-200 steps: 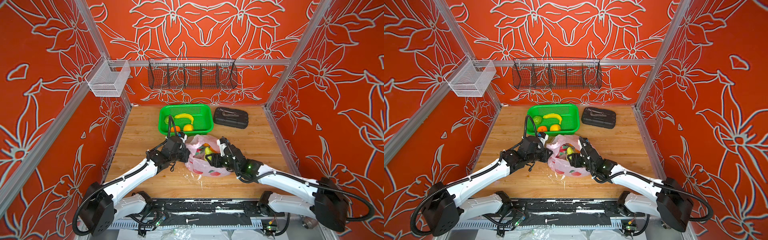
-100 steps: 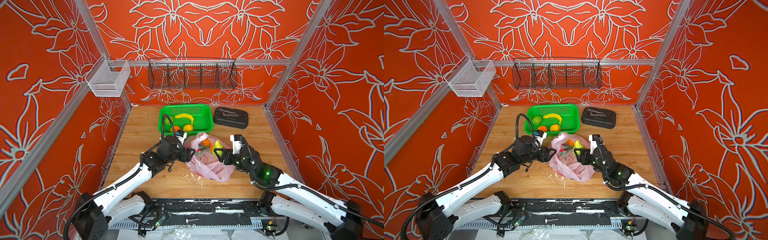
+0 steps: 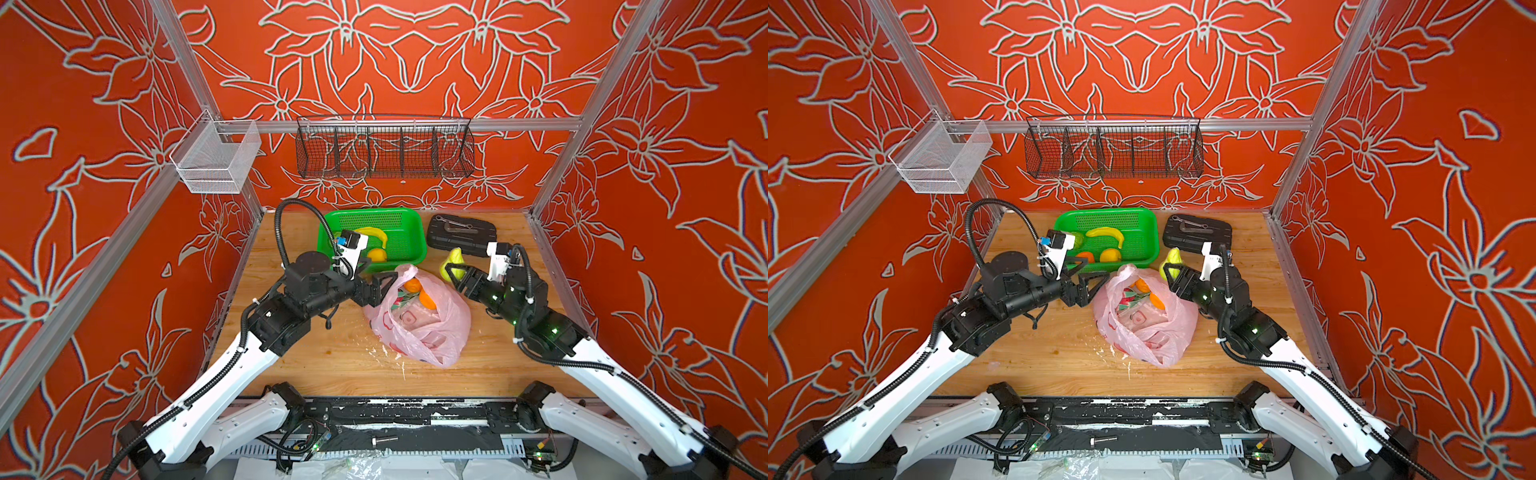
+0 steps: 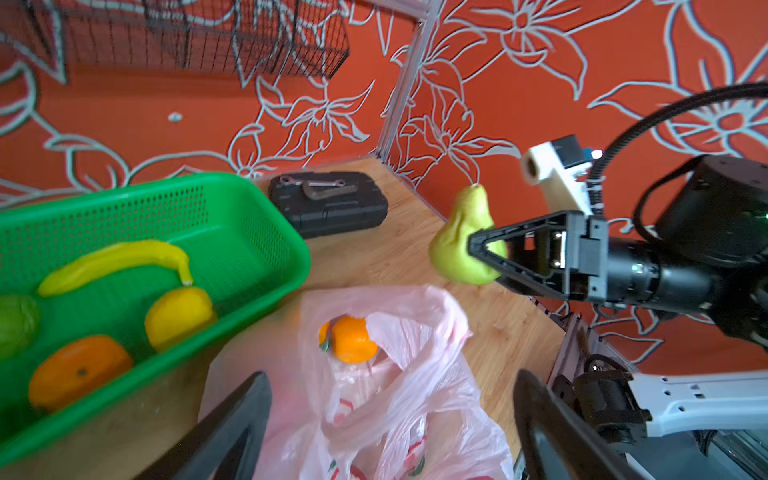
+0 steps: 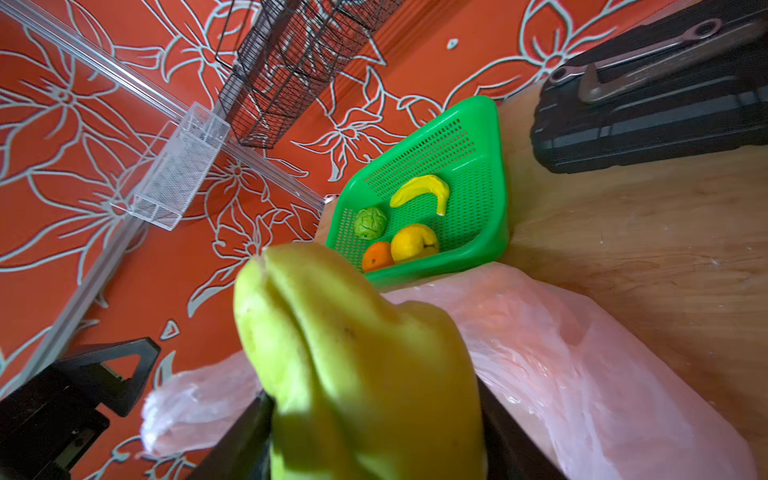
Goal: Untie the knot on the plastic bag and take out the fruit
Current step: 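Lift the pale green pear out and pass it to the left gripper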
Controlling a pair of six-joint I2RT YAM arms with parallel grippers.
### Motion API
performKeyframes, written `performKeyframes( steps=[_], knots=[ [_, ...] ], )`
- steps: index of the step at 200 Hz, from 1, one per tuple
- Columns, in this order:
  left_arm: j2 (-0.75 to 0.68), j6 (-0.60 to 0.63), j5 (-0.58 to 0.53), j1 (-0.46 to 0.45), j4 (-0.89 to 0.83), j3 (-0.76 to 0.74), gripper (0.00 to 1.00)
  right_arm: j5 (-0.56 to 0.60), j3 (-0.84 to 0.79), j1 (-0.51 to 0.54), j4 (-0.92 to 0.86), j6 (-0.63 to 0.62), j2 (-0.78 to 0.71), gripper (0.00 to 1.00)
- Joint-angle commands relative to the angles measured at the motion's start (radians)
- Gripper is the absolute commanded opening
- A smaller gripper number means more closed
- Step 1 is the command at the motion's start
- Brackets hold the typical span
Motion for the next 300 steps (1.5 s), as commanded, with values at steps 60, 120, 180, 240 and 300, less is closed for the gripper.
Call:
performKeyframes(
  steps=[60, 120, 180, 240, 300],
  knots=[
    [0.246, 0.434, 0.269, -0.015, 0.184, 0.161, 0.92, -0.390, 0.195, -0.105, 0.058, 0.257, 0.132, 0.60],
    [0.332, 0.641, 0.249, -0.082, 0.361, 0.136, 0.93, -0.463, 0.174, -0.112, 0.192, 0.386, 0.136, 0.60],
    [0.481, 0.640, 0.147, -0.121, 0.437, 0.211, 0.93, -0.487, 0.126, -0.111, 0.307, 0.464, 0.139, 0.60],
    [0.477, 0.597, 0.109, -0.133, 0.467, 0.203, 0.92, -0.469, 0.093, -0.112, 0.313, 0.461, 0.141, 0.60],
    [0.444, 0.556, 0.051, -0.132, 0.478, 0.184, 0.72, -0.486, 0.092, -0.113, 0.359, 0.484, 0.173, 0.60]
  ],
)
